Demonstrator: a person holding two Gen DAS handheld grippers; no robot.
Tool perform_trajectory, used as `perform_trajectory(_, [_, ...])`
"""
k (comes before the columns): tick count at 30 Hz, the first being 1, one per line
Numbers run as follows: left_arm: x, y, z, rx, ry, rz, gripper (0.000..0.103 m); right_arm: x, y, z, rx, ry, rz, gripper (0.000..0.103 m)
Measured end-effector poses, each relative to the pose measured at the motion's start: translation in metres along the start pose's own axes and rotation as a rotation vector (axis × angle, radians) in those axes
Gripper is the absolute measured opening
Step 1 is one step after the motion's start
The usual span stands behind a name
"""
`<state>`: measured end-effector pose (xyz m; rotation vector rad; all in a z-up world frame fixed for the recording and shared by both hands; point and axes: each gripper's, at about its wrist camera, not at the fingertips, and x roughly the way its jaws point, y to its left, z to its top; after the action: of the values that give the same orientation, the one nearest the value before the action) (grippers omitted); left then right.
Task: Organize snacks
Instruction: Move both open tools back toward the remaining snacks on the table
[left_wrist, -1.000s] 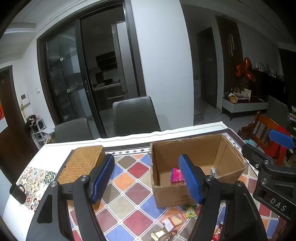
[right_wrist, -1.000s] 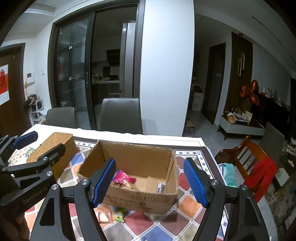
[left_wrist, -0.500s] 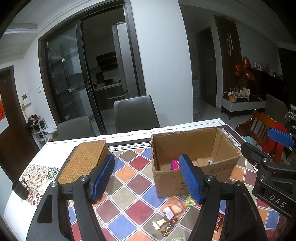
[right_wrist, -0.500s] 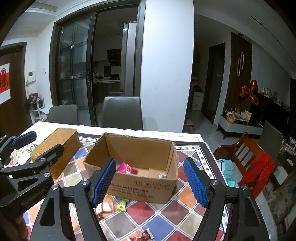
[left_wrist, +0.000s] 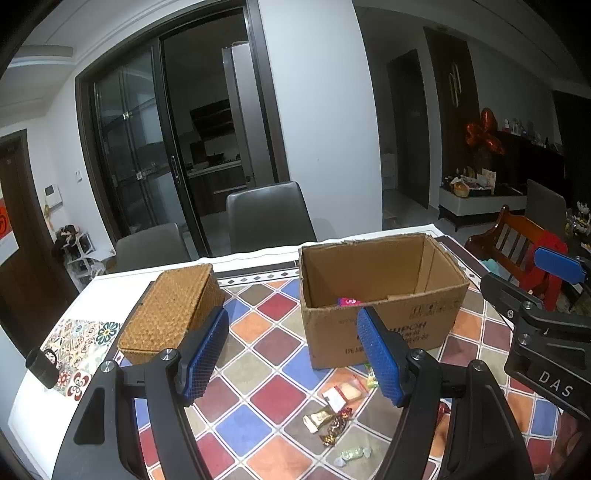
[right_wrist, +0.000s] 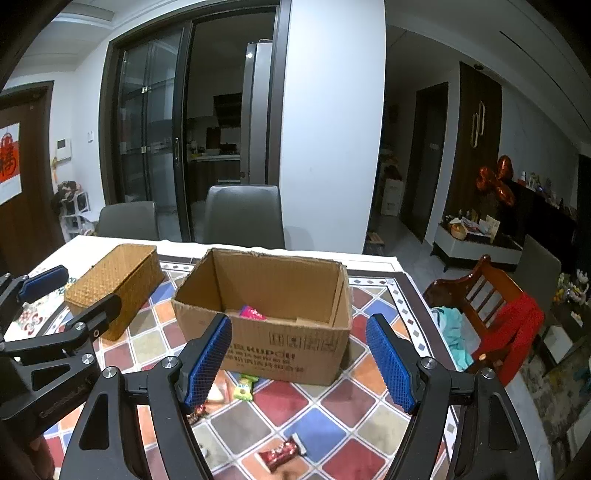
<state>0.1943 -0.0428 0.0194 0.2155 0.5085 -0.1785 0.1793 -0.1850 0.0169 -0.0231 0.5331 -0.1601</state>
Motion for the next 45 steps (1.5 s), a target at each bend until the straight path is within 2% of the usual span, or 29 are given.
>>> perform_trajectory(18, [0.004, -0.012, -0.042, -0.014, 0.081, -0.011, 0.074, 0.004, -0.001, -0.042, -0.003, 0.078, 0.009, 0.076])
perform_trajectory(29, [0.016, -0.012, -0.075, -0.039, 0.149, -0.012, 0.078, 0.021, 0.001, -0.072, -0.010, 0.148, 0.012, 0.076])
perform_trajectory(45, [0.036, -0.020, -0.115, -0.068, 0.233, -0.025, 0.078, 0.044, 0.002, -0.108, -0.049, 0.217, 0.022, 0.076])
